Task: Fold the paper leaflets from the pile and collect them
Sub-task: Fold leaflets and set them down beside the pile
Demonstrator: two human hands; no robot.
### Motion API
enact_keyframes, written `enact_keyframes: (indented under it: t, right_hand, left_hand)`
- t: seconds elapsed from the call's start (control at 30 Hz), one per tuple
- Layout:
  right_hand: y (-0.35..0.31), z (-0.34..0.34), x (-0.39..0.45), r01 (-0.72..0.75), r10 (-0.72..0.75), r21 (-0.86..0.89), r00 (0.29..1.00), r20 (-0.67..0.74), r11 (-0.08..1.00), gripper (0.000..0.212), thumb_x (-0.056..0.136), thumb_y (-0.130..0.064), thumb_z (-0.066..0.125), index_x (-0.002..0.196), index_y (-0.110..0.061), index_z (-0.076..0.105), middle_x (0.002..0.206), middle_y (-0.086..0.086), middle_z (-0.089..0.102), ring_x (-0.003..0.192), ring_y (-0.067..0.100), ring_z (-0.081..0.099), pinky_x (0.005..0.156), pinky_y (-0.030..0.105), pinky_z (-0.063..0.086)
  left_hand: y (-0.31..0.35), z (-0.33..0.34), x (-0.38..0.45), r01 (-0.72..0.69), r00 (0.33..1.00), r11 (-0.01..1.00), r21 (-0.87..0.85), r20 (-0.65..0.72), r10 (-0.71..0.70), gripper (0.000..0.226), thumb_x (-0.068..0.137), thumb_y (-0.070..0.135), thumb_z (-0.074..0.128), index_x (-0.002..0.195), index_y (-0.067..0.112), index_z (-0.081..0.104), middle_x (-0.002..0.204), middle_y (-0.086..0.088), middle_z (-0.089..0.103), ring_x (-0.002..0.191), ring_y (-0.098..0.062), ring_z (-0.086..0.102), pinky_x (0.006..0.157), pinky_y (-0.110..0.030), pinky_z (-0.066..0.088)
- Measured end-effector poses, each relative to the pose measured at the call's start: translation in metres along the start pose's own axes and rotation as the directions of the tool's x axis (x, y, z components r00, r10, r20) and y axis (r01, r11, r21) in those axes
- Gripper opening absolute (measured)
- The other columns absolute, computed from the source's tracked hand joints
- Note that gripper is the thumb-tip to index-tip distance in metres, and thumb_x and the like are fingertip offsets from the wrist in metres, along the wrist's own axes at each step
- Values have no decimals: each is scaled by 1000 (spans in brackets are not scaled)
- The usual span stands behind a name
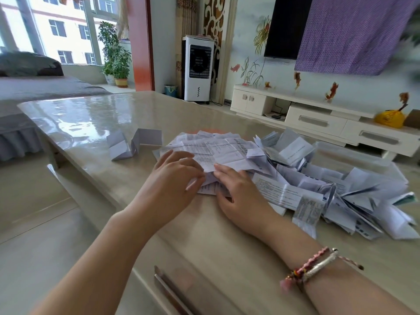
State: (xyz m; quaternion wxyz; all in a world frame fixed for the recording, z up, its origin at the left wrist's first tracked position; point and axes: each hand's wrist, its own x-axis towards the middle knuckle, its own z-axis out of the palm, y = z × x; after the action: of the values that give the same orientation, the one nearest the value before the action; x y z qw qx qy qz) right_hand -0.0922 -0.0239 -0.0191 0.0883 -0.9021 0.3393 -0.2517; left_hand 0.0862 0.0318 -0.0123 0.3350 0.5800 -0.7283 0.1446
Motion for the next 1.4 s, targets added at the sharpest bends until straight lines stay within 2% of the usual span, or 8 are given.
enact_keyframes:
  t: [0.07,0.2,0.57,0.77,0.93,1.1,1.23,1.4]
  right_hand:
    - [0,0,-1,24,-24,53,1000,2,998,45,94,-13,50,139,-8,47,148,1,42,134,17,38,113,28,27]
    - [1,-2,-1,-12,31,226,996,-81,974,39,91,-7,55,130,-9,54,131,-1,54,123,8,48,104,14,34]
    - [4,-17,3,-92,337,689,913,-230,719,27,83,9,59,86,-19,60,87,-6,66,81,3,62,72,10,47]
    - [10,-17,5,-146,373,761,918,-134,632,41,83,7,64,110,-19,46,93,18,59,80,13,58,69,14,48]
    - [9,-15,4,-157,296,686,951,-89,710,7,89,-14,64,96,-13,67,98,17,65,81,6,57,76,19,46]
    - [9,-20,3,-123,303,730,945,-120,672,23,93,2,54,90,-16,69,72,-15,71,69,-5,62,61,9,45]
    - [7,-22,3,-148,365,758,923,-125,636,19,98,-6,49,86,-13,63,75,-10,69,57,3,66,49,8,41]
    - [12,-16,2,-264,432,664,896,-99,699,7,95,-19,58,94,-12,59,93,0,71,58,-1,64,57,14,50]
  left_hand:
    - [2,-4,-3,37,999,999,-5,-10,-37,16,81,39,65,91,28,69,107,13,68,115,-14,52,101,-23,28]
    - [-1,-15,-9,230,973,973,-34,1,-230,59,69,19,81,104,35,37,122,8,55,118,-18,45,94,-23,28]
    - [-29,-22,-19,276,961,956,102,2,-277,64,76,34,78,134,35,50,137,12,52,128,-19,45,107,-32,27]
    - [-27,-26,-17,287,958,952,103,-9,-288,81,78,36,76,146,35,32,155,9,28,141,-20,28,114,-42,23]
    - [-34,-26,-20,230,972,971,66,-74,-225,50,85,27,68,132,29,53,139,9,51,134,-21,39,109,-35,25]
    - [-32,-30,-18,268,951,962,-46,-147,-272,57,80,18,73,133,24,52,126,4,58,118,-21,51,99,-37,39]
    - [-22,-34,-12,405,833,809,-425,-194,-518,49,82,28,72,126,28,52,107,15,62,87,0,62,74,-16,48]
    - [-23,-26,-9,637,734,670,-381,35,-679,60,83,26,73,133,23,40,93,8,58,81,-13,59,64,-26,43]
